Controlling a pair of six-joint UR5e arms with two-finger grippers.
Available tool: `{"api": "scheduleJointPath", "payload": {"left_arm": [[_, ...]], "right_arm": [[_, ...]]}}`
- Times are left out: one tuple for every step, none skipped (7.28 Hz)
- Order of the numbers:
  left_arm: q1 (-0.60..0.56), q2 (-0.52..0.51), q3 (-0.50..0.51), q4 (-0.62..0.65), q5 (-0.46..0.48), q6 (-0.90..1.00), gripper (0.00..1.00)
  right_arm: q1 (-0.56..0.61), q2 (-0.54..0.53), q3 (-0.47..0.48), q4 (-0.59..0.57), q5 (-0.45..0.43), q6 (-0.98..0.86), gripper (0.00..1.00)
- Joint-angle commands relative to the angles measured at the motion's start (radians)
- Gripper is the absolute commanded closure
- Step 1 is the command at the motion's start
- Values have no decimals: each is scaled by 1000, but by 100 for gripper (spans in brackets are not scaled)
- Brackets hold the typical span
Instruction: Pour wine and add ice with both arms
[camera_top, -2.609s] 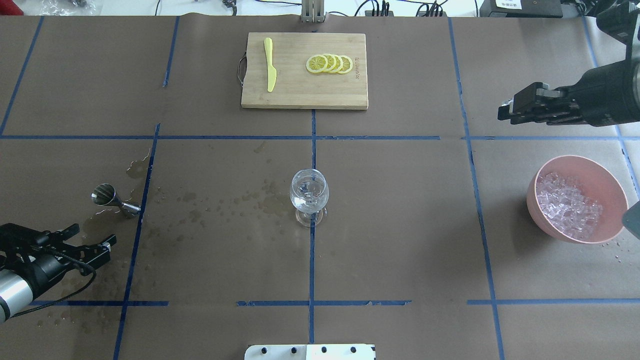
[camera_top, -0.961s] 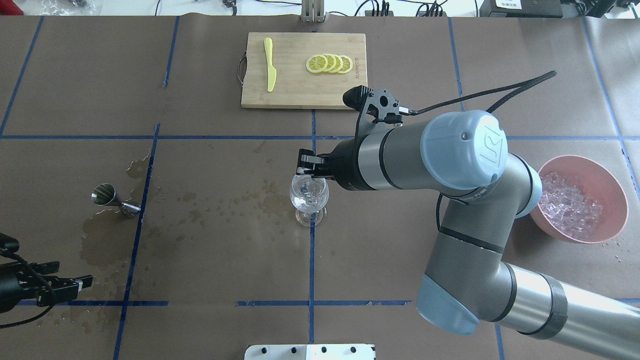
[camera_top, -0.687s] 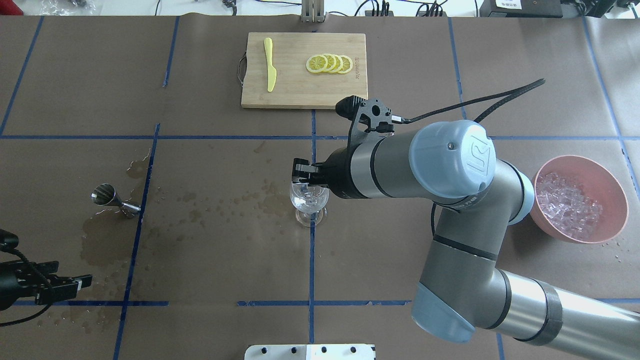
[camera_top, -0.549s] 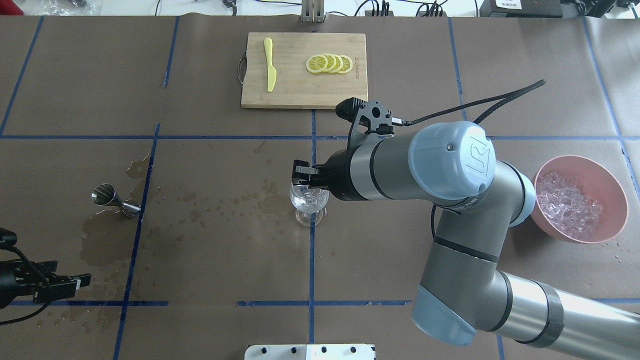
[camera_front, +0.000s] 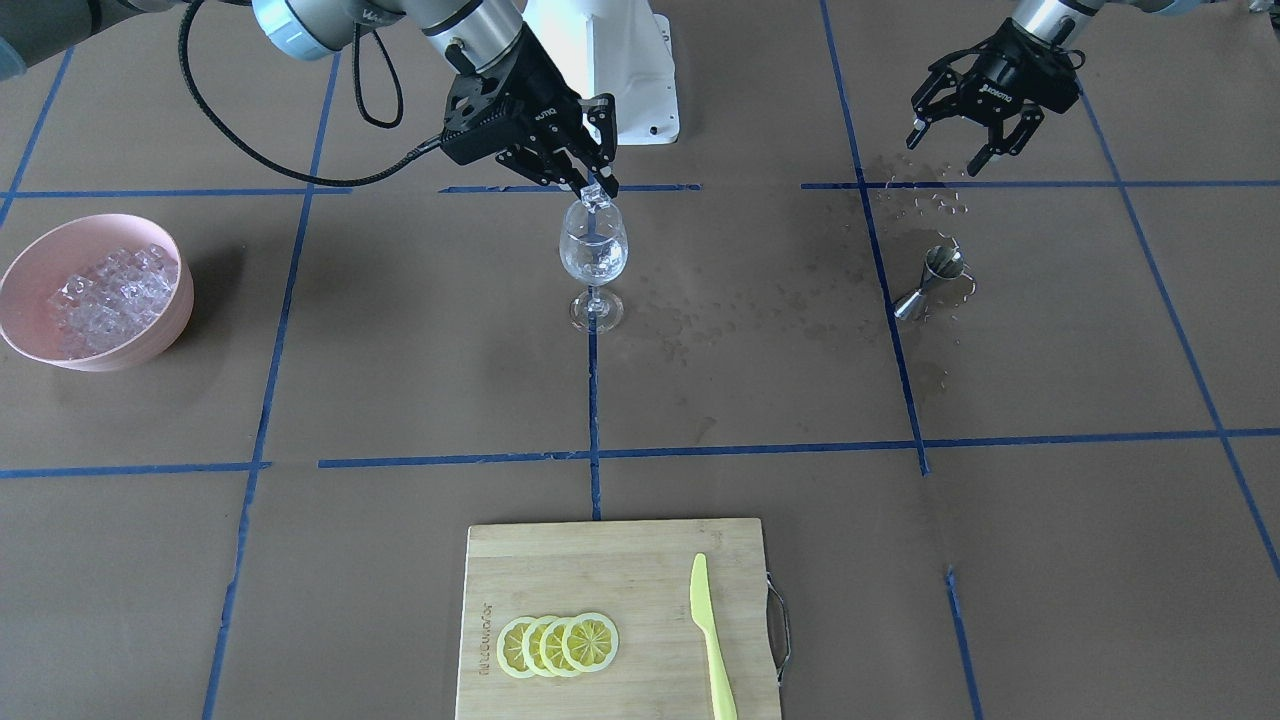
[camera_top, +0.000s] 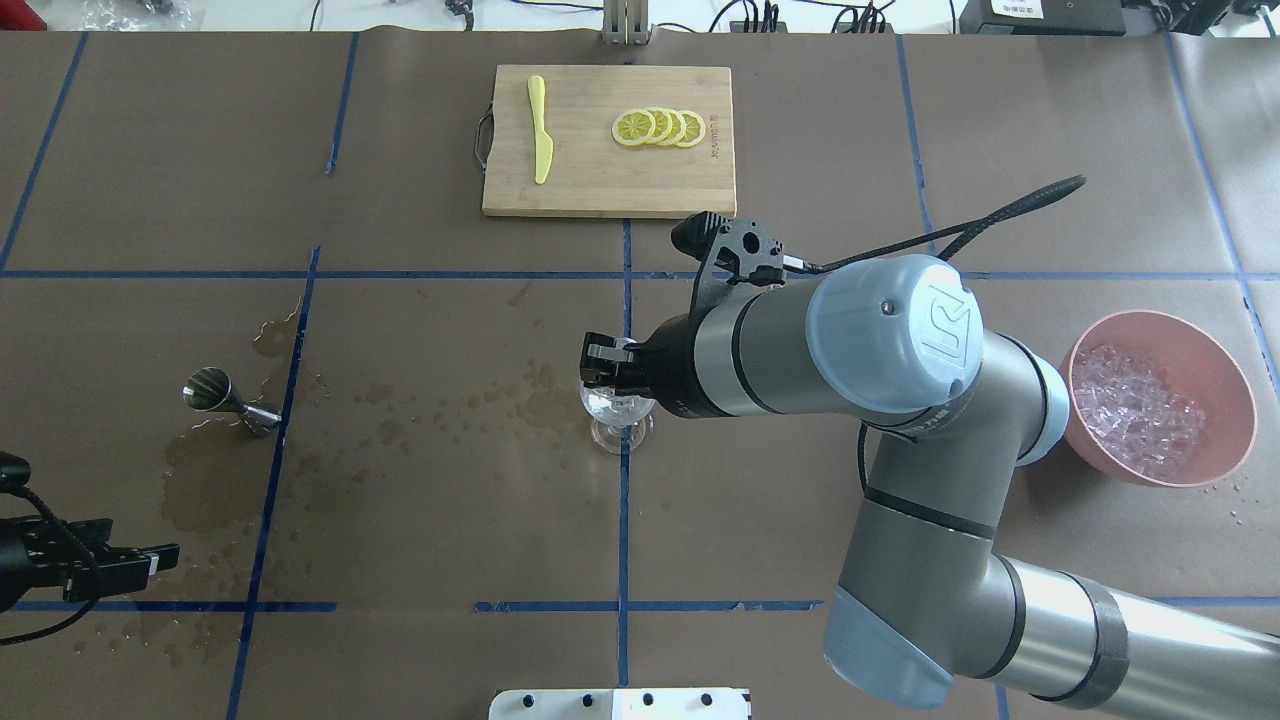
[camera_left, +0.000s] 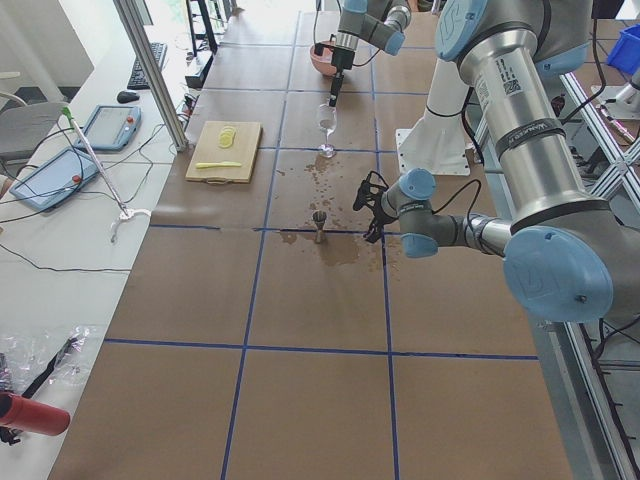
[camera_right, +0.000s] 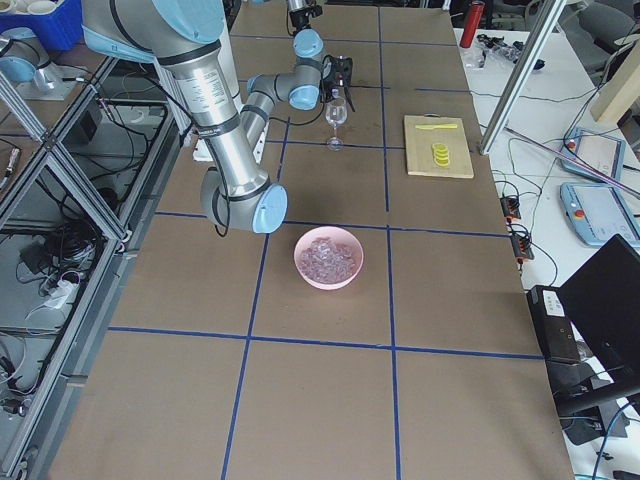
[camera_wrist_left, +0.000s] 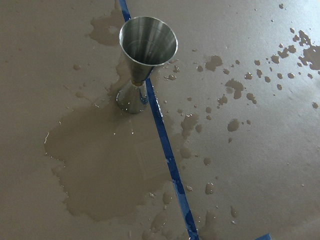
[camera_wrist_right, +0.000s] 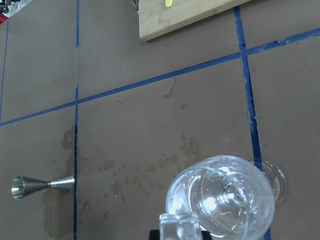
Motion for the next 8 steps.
{"api": "scheduleJointPath", "payload": {"left_arm": [[-35, -3, -6, 0, -72, 0, 0], [-82, -4, -5, 6, -144, 0, 0], [-86, -7, -5, 11, -148, 2, 0], [-87, -6, -11, 12, -149, 2, 0], [-87, -6, -38, 38, -152, 2, 0], [-92, -6, -101, 125, -186, 2, 0], [-142, -21, -147, 214, -261, 2, 0], [-167, -32, -157, 239, -299, 2, 0]], "right_arm": [[-5, 2, 3, -3, 0, 76, 64], [-5, 4, 6, -3, 0, 78, 48], [-5, 4, 6, -3, 0, 78, 42], [-3, 4, 6, -3, 0, 80, 36], [-3, 4, 8, -3, 0, 80, 30], [-2, 4, 14, -5, -1, 80, 16], [3, 4, 38, -37, -1, 78, 2], [11, 4, 55, -58, 0, 78, 1]]}}
